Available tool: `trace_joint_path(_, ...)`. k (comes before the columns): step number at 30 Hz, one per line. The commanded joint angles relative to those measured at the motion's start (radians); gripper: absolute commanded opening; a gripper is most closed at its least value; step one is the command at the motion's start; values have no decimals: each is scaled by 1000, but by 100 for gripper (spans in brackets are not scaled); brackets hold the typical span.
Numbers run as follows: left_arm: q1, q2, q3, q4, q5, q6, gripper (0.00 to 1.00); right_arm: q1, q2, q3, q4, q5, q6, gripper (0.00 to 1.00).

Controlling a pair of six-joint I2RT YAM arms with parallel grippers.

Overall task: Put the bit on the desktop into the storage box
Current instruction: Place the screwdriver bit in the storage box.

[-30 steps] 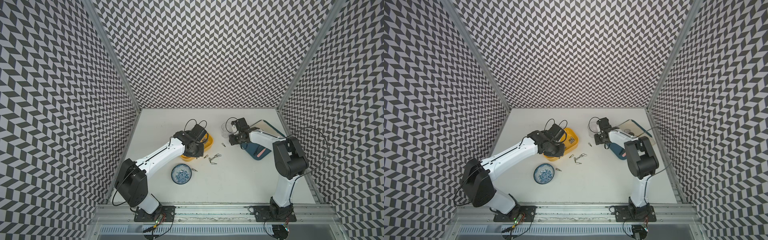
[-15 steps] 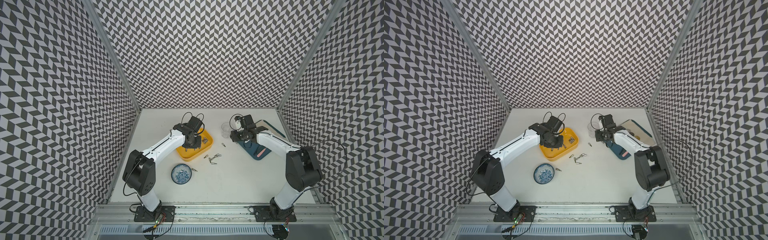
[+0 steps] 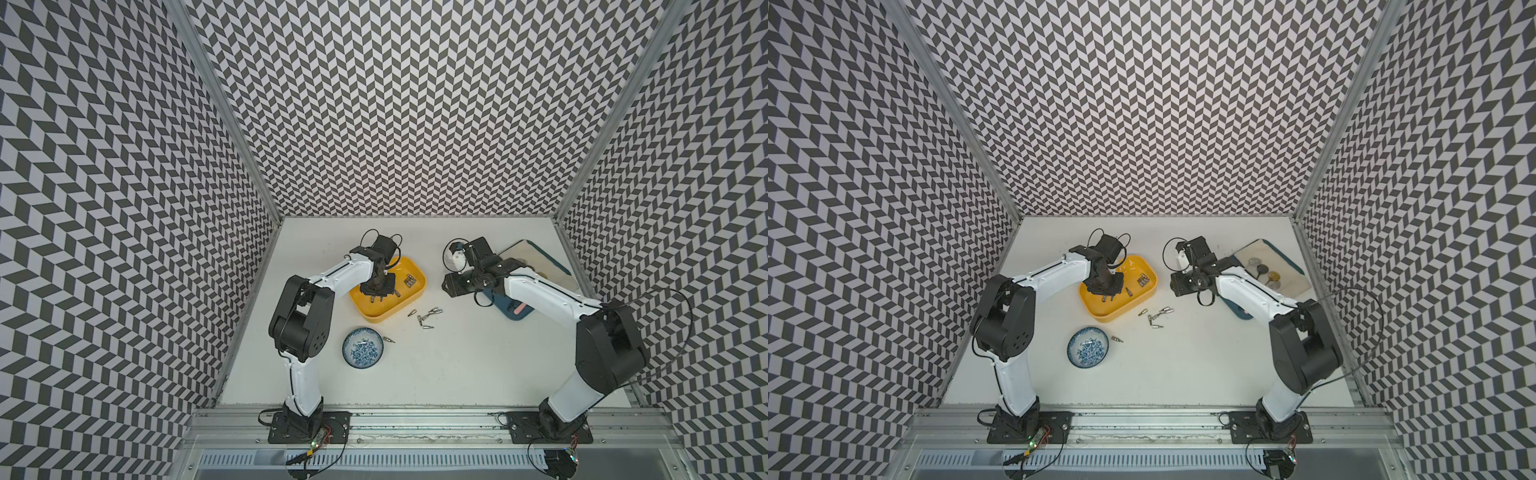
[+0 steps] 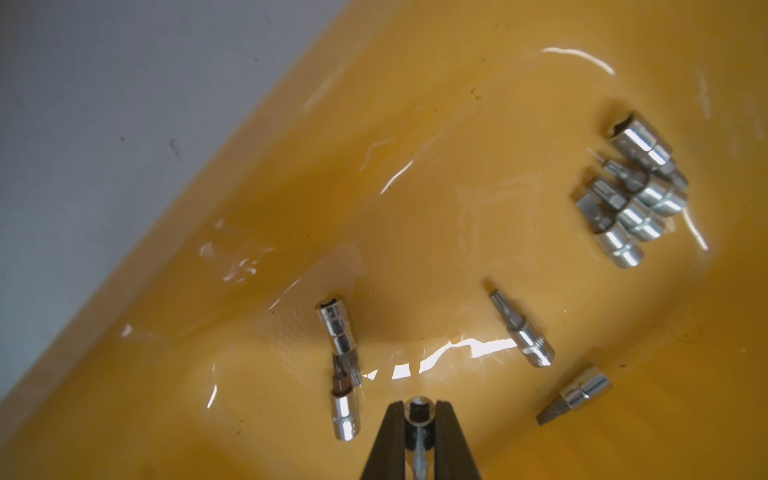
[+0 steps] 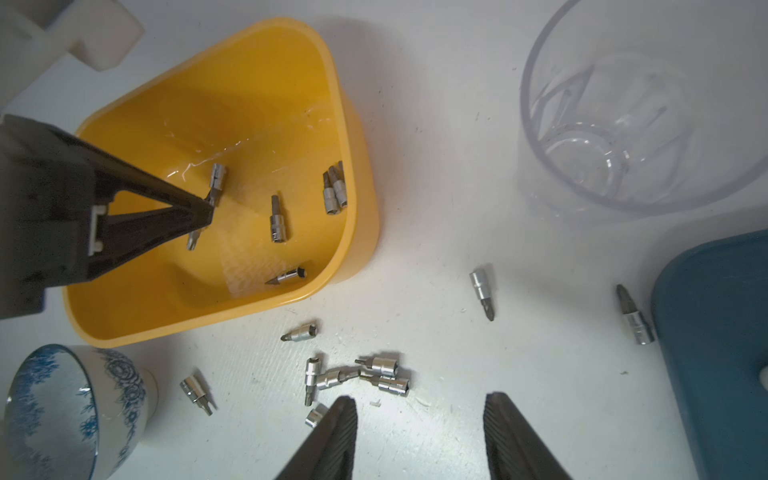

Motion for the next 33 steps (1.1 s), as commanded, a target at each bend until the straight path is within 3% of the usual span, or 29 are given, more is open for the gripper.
trace_joint_path(1, 13, 26, 34, 36, 15, 30, 0, 1, 34, -7, 16, 22, 21, 53)
trace_joint_path(16, 19, 81, 32, 52, 24, 45, 0, 8, 195, 101, 21, 85, -45, 50)
trace_joint_path(33, 19, -26, 36, 32, 25, 34, 32, 8, 334, 203, -3, 134, -82, 45)
